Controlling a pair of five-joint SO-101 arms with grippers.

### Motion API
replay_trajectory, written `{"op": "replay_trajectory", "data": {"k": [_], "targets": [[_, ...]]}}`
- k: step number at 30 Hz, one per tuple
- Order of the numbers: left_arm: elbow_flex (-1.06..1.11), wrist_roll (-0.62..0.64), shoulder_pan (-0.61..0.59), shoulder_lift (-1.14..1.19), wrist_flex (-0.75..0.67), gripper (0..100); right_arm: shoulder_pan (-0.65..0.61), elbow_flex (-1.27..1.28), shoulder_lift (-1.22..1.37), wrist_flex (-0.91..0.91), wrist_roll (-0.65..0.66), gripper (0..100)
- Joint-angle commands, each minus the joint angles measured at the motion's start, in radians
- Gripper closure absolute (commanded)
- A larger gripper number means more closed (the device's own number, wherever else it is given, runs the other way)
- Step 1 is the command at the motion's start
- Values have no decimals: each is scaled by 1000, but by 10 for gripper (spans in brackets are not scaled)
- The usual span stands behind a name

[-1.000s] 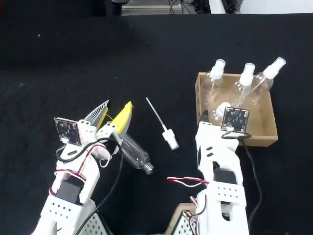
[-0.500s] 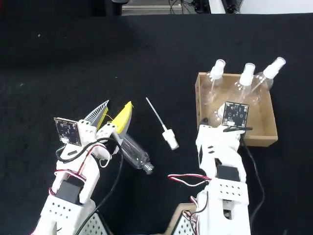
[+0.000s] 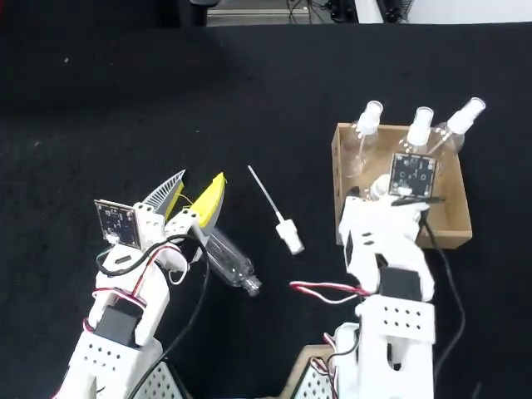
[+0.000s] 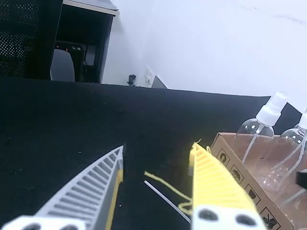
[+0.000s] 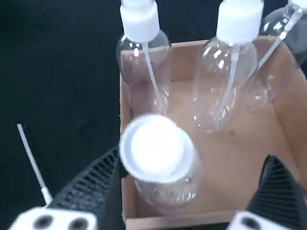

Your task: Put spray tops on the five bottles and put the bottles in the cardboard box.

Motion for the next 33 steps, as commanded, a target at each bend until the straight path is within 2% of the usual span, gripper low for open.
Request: {"op": "replay_trajectory", "data": {"k": [1,9,11,17,20,23,27,33], "targets": [[24,-6,1,-14,-18,792,15,-153,-7,172,3,631],[24,-5,1,-14,-12,792,15,-401,-7,497,5,632],[24,-5,1,-14,-12,816,17,-458,-7,569,15,658],[24,-11,1,-14,-8,858,17,-621,-7,763,285,851],[-1,-8,1,-14,49,858,15,-725,-7,891,400,832],[-54,-5,-10,-14,129,858,-6,-865,-4,1007,442,784],[-120,38,-128,-14,173,860,-137,-960,4,1039,437,730],[-206,336,-469,-14,172,858,-520,-874,39,934,273,720]]}}
